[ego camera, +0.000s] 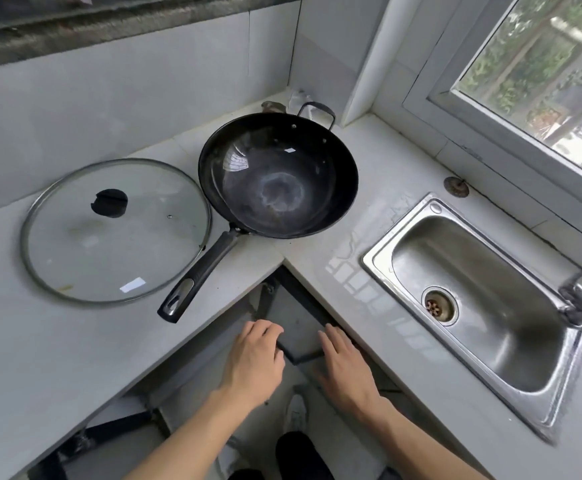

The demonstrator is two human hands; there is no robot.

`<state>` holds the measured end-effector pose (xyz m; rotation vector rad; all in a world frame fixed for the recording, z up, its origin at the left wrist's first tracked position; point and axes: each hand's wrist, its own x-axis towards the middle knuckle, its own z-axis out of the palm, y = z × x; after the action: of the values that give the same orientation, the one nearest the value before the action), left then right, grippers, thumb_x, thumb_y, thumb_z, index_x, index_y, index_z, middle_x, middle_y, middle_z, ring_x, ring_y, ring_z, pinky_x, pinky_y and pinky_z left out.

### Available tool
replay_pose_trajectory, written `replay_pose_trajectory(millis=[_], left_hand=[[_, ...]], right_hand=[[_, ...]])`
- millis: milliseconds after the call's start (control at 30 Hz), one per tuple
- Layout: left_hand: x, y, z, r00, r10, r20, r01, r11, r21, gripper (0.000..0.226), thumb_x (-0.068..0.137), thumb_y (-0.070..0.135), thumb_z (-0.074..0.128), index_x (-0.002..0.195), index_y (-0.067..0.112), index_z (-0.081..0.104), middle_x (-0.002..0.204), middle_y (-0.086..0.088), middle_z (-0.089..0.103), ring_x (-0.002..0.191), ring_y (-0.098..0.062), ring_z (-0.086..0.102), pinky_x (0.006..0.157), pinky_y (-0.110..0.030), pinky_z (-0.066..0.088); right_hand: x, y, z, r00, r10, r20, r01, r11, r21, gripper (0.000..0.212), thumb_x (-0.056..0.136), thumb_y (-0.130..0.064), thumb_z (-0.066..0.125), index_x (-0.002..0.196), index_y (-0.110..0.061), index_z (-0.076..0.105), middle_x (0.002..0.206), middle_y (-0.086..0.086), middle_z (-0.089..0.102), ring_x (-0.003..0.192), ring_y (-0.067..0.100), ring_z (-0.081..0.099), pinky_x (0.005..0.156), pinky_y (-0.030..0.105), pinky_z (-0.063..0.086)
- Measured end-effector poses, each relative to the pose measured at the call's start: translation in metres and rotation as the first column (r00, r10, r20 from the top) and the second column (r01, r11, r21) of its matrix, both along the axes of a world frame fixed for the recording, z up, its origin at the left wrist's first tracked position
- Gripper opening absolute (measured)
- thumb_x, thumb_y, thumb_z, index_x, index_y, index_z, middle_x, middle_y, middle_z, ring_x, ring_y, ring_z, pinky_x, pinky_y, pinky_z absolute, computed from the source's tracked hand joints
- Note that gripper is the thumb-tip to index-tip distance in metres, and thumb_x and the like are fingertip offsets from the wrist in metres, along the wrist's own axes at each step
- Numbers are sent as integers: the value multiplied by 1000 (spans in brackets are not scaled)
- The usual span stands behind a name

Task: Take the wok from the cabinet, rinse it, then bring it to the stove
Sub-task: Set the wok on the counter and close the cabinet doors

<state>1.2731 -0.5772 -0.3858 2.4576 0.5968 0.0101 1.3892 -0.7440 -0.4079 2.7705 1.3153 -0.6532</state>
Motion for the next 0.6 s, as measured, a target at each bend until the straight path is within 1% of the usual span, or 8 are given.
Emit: replay_pose_trajectory(millis=[133,233,333,433,500,600], left_hand=[[14,-15,-20,999,-1,-37,-1,998,-61,35,89,28,53,124,22,53,125,6,53,115,-14,43,101,-27,37],[13,-22,-30,998,-2,-60,-2,998,-67,32,88,28,55,119,23,55,122,7,55,113,-14,44,100,-29,39],[12,-22,-37,996,16,-89,-22,998,-67,30,87,28,56,117,24,55,121,7,56,113,-14,45,100,-31,41],[18,-24,-40,991,28,-131,-38,996,-75,33,89,27,55,122,24,54,124,7,55,115,-15,44,102,-33,40],[24,-27,-39,990,5,-138,-14,998,-63,38,90,26,54,127,24,51,128,6,53,118,-16,43,103,-33,40],[33,-30,-38,989,-60,-134,59,998,-11,46,90,23,54,135,22,45,133,4,49,122,-17,40,104,-34,40]], right_hand=[[2,-6,-13,999,-34,5,34,998,-48,86,93,-43,54,156,-10,6,164,14,1,151,30,7,122,40,14],[-2,-8,-19,999,-32,6,32,998,-58,92,90,-45,57,155,-9,3,164,16,-3,151,31,4,122,43,13],[-2,-6,-21,998,-57,-2,57,998,-14,94,86,-48,56,155,-8,7,164,17,1,151,31,5,122,40,7],[0,-5,-22,998,-69,-5,69,998,5,95,82,-49,54,155,-7,9,164,16,5,151,29,5,122,36,3],[1,-4,-21,997,-79,-2,80,997,23,94,81,-49,54,155,-7,12,163,15,9,150,29,9,121,36,5],[5,-5,-19,997,-82,8,82,995,54,92,80,-50,56,153,-7,19,161,15,19,147,30,19,121,38,15]])
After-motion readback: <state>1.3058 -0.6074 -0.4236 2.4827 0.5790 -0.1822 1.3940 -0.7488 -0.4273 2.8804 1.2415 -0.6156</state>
